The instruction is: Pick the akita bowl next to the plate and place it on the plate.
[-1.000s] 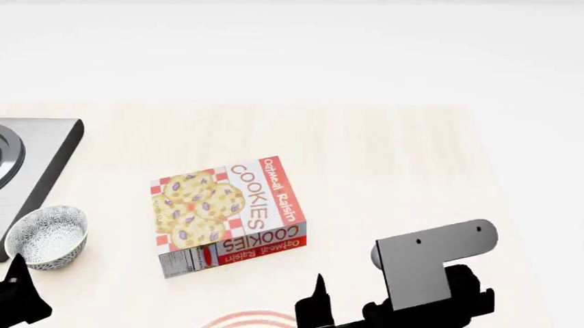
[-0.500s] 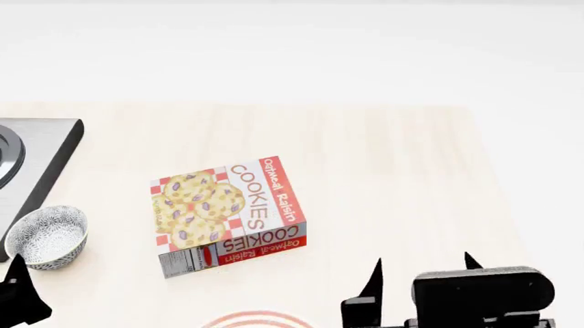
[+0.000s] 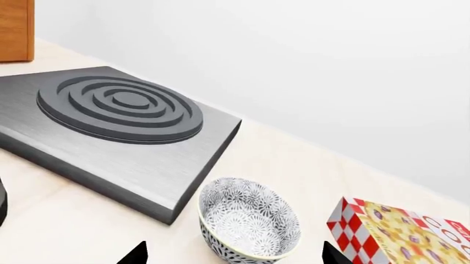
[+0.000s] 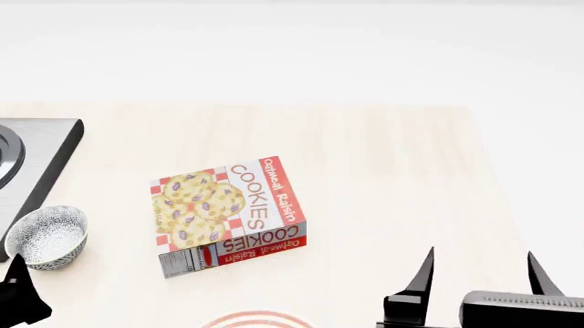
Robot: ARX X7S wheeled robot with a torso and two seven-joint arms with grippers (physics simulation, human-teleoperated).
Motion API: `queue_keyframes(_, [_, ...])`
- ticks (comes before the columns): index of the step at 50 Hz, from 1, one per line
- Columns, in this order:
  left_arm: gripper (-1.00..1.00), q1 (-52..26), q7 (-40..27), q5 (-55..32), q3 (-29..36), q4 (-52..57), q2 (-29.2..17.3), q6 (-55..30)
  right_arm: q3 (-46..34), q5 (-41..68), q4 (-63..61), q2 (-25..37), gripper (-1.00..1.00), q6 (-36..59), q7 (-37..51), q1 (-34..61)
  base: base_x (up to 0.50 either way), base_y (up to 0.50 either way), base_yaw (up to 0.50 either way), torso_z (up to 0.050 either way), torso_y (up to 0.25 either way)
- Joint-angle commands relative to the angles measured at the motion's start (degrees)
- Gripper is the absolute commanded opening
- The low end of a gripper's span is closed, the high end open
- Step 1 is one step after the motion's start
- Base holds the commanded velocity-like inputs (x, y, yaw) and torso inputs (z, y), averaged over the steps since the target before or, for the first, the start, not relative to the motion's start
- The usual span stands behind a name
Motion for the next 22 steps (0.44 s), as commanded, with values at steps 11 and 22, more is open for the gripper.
queue_keyframes(11, [1.00,0.16,0.04,-0.25,0.18,0.01,-0.12,0.42,6.14,1.65,-3.39,2.64,1.00,-3.37,2.43,-5.54,0.00,0.00,0.00,0.000,0.000])
queue_keyframes(22, [1.00,0.21,-0.18,-0.51,0.28,0.22,-0.26,0.21,7.01,2.13,-4.39,3.15,1.00,-3.06,3.17,-6.25,0.00,0.00,0.00,0.000,0.000])
